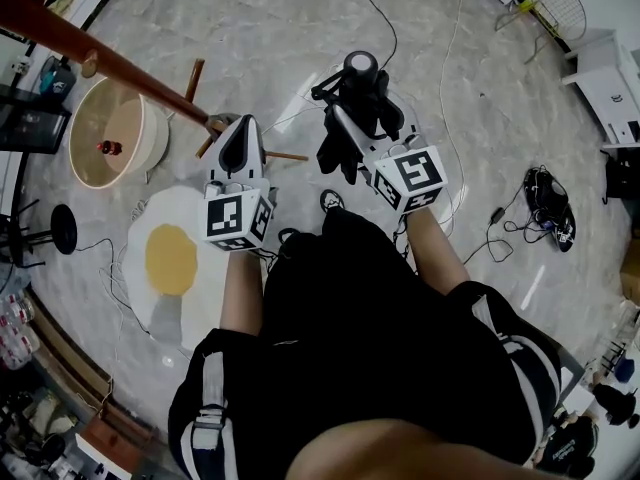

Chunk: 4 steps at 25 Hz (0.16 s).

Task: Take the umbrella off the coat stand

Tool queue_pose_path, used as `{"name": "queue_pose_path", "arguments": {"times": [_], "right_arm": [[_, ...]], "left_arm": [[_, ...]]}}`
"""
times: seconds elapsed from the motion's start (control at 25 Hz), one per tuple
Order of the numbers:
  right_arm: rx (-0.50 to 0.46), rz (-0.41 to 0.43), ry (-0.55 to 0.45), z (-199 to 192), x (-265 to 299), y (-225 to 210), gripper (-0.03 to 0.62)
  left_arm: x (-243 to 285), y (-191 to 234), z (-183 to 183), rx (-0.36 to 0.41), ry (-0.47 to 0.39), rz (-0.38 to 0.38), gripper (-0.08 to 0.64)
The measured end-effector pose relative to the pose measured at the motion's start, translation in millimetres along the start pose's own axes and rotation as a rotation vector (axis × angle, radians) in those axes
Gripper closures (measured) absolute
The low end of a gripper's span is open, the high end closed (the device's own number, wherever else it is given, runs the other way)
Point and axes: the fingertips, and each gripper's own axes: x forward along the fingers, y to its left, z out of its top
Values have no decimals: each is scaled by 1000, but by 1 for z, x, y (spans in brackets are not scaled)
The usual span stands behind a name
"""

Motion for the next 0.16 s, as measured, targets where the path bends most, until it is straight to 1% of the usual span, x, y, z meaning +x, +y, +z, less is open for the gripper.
{"name": "queue_pose_path", "arguments": {"times": [0.16], "right_arm": [[0,1,3,1,4,-4,344]], "left_arm": [[4,1,3,2,-1,1,560]]}}
